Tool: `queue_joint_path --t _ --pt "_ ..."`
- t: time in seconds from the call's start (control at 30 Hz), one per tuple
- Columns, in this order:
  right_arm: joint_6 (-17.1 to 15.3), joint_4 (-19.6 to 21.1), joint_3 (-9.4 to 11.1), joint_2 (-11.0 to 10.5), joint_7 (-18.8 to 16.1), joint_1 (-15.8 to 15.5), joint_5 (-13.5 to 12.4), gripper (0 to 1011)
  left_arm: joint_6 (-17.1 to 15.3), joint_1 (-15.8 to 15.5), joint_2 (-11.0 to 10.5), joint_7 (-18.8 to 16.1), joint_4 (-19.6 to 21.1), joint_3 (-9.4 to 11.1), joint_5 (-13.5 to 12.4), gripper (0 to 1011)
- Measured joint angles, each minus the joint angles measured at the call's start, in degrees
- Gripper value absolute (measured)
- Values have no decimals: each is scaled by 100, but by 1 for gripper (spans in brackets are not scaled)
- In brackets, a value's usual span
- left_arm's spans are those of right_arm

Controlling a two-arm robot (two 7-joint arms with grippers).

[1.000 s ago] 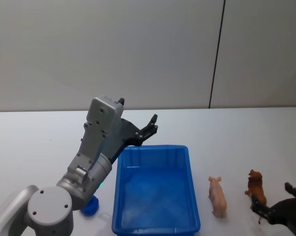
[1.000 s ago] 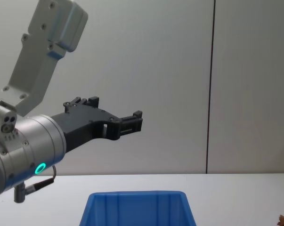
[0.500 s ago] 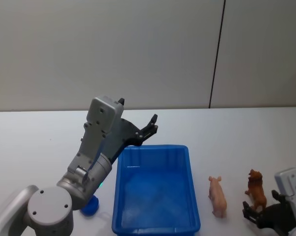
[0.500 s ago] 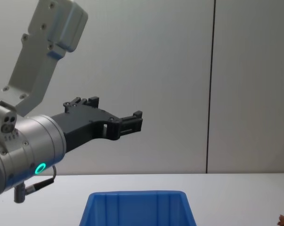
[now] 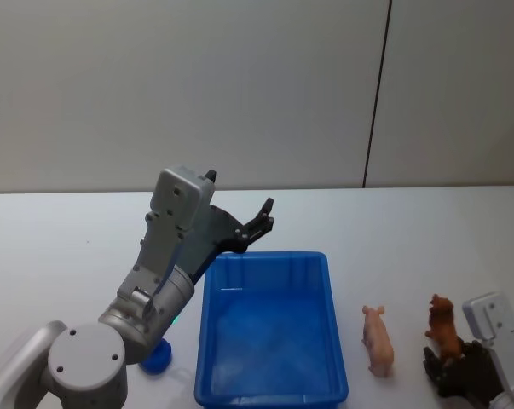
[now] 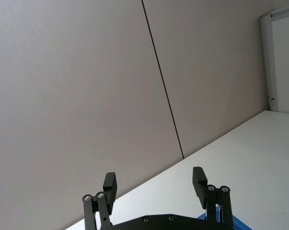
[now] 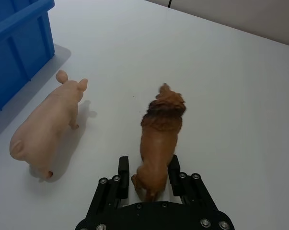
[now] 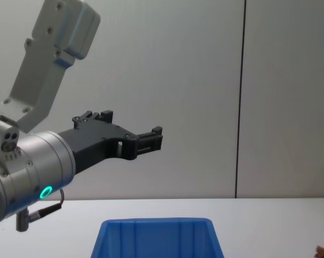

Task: Pick up the two dolls from the table and place them into the box.

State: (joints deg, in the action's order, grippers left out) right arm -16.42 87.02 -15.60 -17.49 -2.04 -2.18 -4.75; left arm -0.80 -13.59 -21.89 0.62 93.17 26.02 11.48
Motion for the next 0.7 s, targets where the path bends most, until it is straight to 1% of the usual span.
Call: queue_joint_path --t 0.03,0.07,0.1,0.13,0.17,0.23,0.27,0.43,0.7 --pt "0 -7 -2 4 -1 5 4 491 0 0 0 0 0 0 0 1001" --pt "0 -27 -6 12 -4 17 13 476 0 0 0 0 0 0 0 1001" --pt "0 -34 -7 16 -6 22 20 428 0 0 0 0 0 0 0 1001" --pt "-1 -46 -9 21 -10 28 27 419 0 0 0 0 0 0 0 1001" --pt "-1 -46 -9 21 -10 28 27 349 0 0 0 0 0 0 0 1001" --pt "0 -59 -9 27 -11 34 36 310 0 0 0 0 0 0 0 1001" --pt "11 -63 -9 31 -5 34 46 259 0 0 0 0 0 0 0 1001" --pt "118 -68 -5 39 66 34 90 241 0 0 0 0 0 0 0 1001" --pt "488 -23 17 58 237 47 206 241 0 0 0 0 0 0 0 1001"
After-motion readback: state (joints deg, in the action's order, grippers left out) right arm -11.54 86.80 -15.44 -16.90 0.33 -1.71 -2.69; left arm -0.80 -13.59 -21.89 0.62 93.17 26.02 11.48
